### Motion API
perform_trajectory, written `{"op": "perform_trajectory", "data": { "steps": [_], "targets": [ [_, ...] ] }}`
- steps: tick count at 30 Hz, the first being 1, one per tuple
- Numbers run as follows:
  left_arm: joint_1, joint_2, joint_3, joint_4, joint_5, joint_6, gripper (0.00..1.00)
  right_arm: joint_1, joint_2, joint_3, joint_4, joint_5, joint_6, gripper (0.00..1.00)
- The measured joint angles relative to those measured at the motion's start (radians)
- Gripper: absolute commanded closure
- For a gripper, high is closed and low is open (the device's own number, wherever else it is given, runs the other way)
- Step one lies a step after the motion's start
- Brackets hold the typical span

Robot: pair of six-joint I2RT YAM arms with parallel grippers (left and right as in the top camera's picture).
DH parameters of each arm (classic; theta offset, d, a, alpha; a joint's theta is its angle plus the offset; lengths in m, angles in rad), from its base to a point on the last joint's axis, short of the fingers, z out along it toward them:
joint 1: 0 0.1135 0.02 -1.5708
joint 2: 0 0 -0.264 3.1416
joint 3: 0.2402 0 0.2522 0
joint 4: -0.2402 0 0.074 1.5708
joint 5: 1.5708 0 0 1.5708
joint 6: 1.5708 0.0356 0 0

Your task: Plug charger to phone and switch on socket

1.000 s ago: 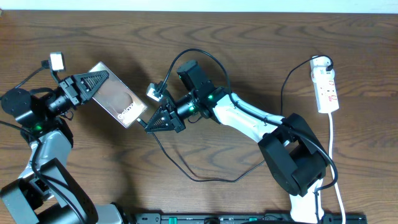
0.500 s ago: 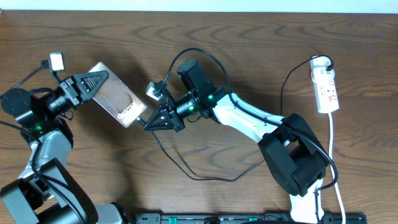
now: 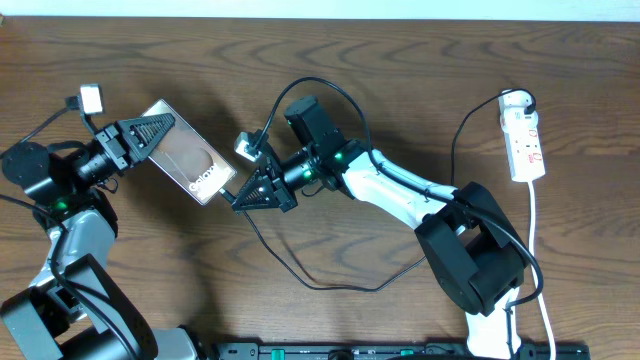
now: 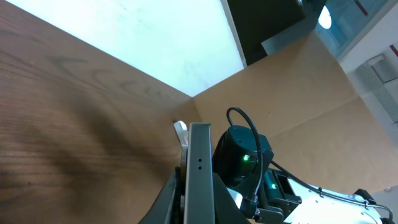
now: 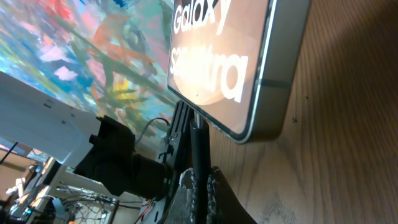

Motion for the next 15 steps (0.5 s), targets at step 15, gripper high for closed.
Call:
{"op": "perform_trajectory", "data": {
  "steps": [15],
  "targets": [
    [-0.013,0.000,0.000,0.001,-0.026,0.000,0.93,0.000,0.000,-0.002,0.032,-0.004,0.053,0.99]
  ]
}}
